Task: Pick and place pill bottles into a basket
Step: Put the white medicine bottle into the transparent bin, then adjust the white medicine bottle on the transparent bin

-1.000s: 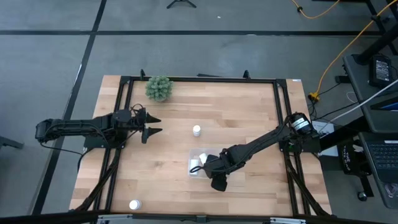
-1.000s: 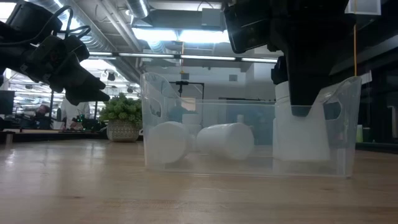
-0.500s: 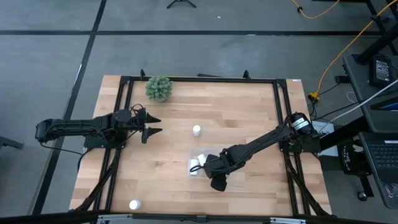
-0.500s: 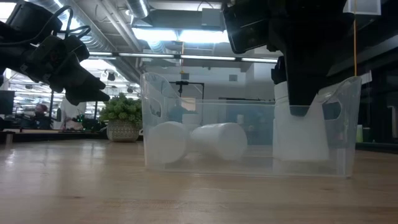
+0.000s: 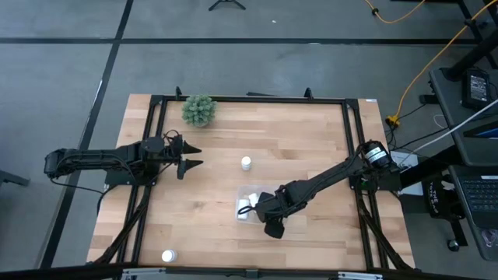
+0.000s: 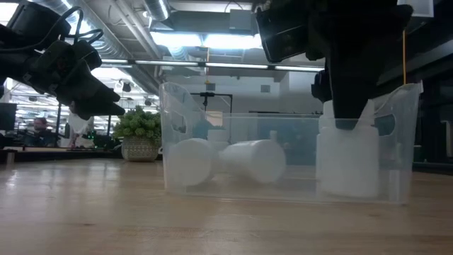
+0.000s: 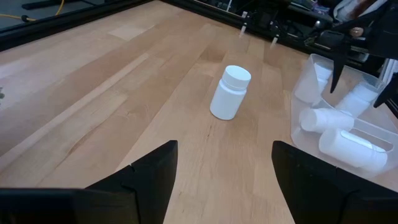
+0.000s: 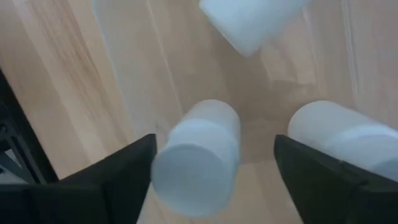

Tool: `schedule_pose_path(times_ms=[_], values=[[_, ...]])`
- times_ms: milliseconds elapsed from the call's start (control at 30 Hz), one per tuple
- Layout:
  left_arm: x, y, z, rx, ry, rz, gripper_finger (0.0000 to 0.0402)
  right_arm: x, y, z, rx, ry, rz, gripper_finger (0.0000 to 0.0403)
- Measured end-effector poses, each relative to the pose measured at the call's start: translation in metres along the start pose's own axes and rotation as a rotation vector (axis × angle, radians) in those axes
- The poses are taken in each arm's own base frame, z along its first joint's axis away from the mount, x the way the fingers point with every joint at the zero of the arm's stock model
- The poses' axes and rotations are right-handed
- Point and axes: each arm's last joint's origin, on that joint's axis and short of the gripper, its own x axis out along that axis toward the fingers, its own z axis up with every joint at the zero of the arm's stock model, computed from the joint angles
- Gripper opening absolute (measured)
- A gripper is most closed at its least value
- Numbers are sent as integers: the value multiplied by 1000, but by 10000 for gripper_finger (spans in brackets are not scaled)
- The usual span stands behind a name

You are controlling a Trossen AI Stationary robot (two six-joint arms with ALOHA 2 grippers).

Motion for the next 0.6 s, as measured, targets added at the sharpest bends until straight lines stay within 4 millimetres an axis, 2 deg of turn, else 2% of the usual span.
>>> schedule_pose_path(times_ms=[133, 433, 600], values=[[0, 0, 0, 0, 0, 0, 253, -5, 2, 3, 28, -3, 4, 357], [0, 0, 0, 0, 0, 2, 253, -40, 18, 17, -10, -44, 37, 351], [0, 0, 0, 0, 0, 3, 253, -59, 19, 27, 4, -119, 8, 350]])
